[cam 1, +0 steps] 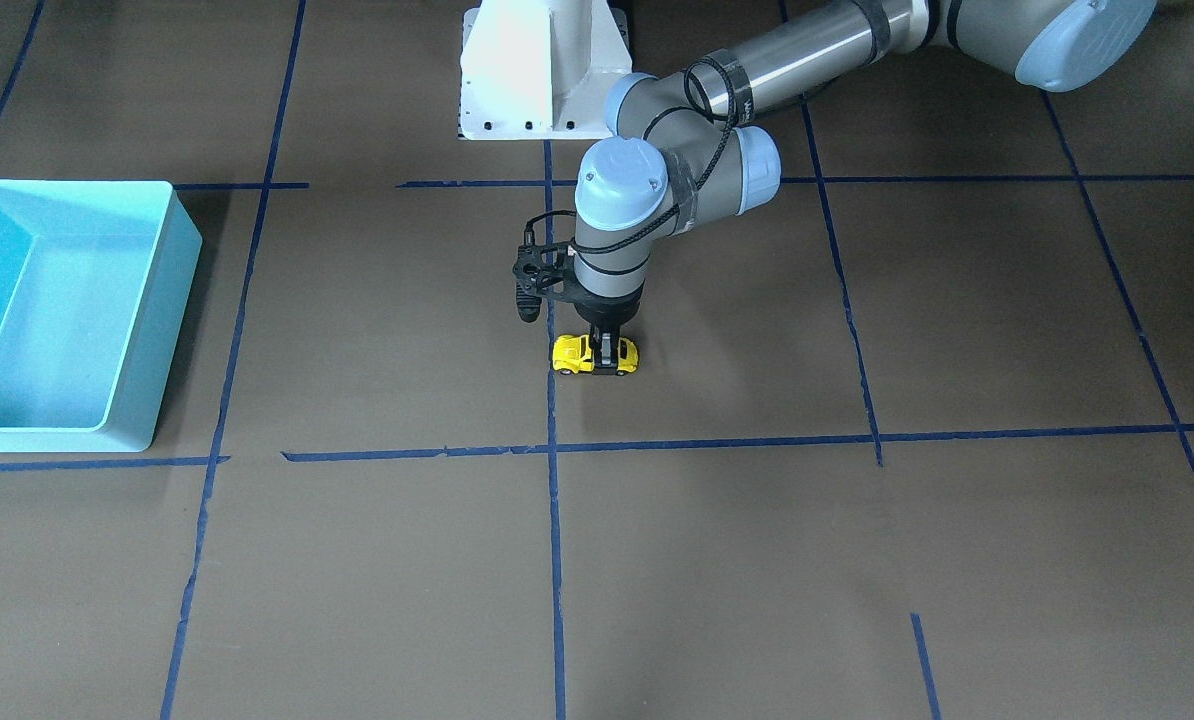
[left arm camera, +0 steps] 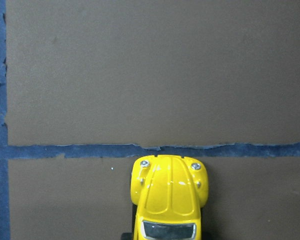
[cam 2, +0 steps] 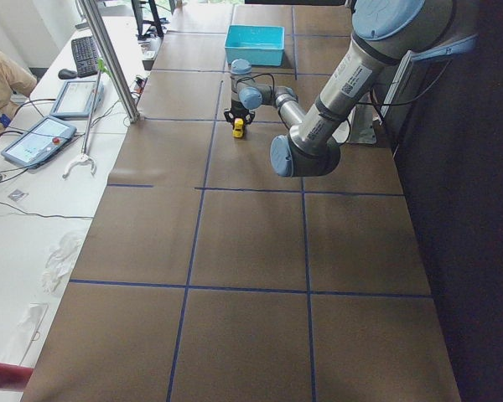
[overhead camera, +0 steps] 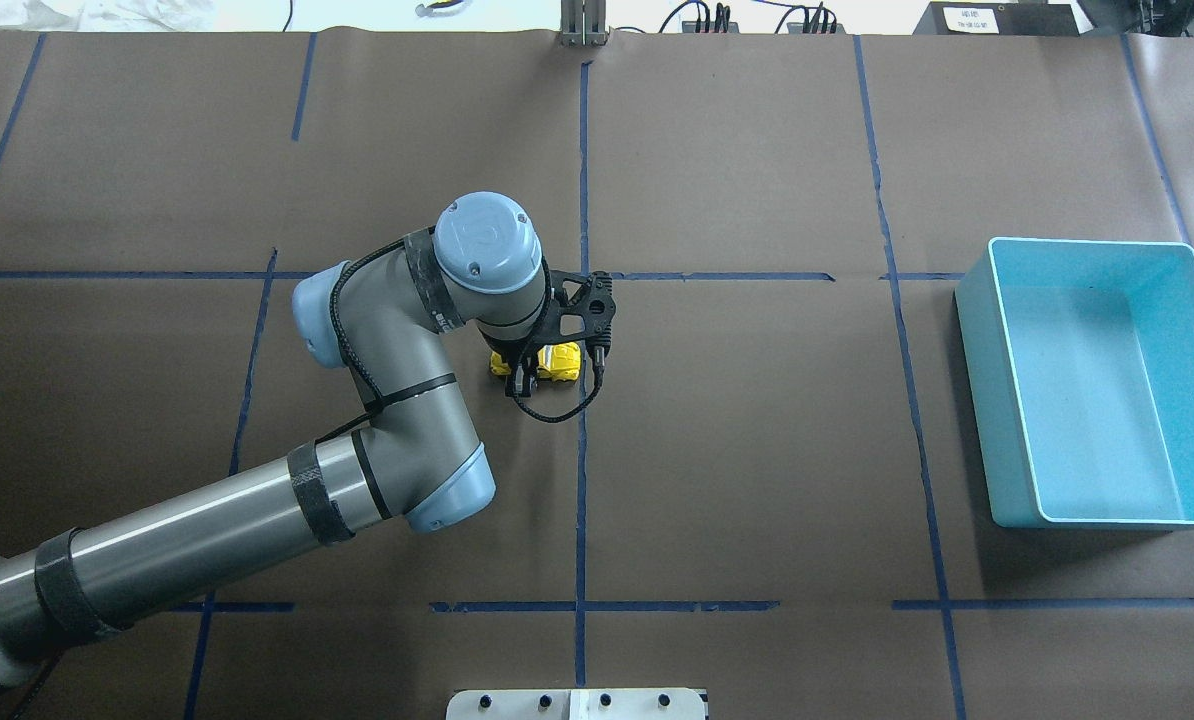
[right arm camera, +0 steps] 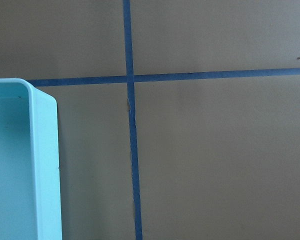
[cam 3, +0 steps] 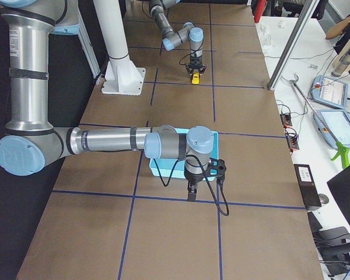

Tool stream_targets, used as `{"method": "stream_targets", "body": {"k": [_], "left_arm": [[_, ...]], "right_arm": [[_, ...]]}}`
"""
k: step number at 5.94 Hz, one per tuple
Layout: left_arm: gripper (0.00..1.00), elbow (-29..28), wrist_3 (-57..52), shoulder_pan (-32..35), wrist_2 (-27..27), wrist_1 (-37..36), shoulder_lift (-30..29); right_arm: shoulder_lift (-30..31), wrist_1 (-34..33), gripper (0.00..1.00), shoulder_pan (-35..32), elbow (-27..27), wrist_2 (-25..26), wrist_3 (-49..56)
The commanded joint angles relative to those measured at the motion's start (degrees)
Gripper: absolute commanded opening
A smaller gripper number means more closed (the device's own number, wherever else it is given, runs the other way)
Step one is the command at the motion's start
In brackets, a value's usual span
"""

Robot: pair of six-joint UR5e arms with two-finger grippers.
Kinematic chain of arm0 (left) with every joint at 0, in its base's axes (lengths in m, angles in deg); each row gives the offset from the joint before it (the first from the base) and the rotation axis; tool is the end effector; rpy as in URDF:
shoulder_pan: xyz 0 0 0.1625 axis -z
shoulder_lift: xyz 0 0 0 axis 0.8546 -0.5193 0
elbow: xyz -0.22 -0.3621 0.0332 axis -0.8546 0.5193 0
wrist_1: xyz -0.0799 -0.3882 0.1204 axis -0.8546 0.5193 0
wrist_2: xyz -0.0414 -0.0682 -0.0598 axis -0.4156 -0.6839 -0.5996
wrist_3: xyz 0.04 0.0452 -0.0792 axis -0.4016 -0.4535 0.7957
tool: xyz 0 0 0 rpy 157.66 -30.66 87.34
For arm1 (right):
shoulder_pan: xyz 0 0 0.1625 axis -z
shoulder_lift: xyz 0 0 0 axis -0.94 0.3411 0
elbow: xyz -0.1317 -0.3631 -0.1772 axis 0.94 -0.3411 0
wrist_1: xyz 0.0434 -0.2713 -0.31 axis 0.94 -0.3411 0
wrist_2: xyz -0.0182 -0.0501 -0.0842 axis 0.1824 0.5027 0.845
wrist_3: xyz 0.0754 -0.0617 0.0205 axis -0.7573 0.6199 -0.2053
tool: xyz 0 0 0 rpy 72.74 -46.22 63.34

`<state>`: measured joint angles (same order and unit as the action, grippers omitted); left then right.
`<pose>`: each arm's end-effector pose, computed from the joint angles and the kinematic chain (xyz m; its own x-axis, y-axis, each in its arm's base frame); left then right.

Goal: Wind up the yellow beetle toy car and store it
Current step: 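Press the yellow car down with the left gripper and drag it backward to wind it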

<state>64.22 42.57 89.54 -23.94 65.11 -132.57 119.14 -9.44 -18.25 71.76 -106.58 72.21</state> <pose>0.6095 -0.4836 0.2254 0.0422 0.9961 0.0775 -0.6766 -0.0286 0.7358 0.0569 -0.4601 0.6287 0.7740 0.0659 0.6298 -0.0466 0.9978 -0.0471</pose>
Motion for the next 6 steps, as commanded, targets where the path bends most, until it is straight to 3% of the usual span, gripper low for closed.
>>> {"method": "stream_targets", "body": {"k": [1,6], "left_arm": [[0.12,0.51,0.0,-0.06,0.0,-0.01,0.82],[0.12,2.01,0.0,0.21,-0.08,0.07,2.23]], "right_arm": [[-0.61,-0.06,1.0,-0.02,-0.02,0.13,0.0],[-1.06,0.3,1.0,0.16,-0.02,0.4,0.18]]}}
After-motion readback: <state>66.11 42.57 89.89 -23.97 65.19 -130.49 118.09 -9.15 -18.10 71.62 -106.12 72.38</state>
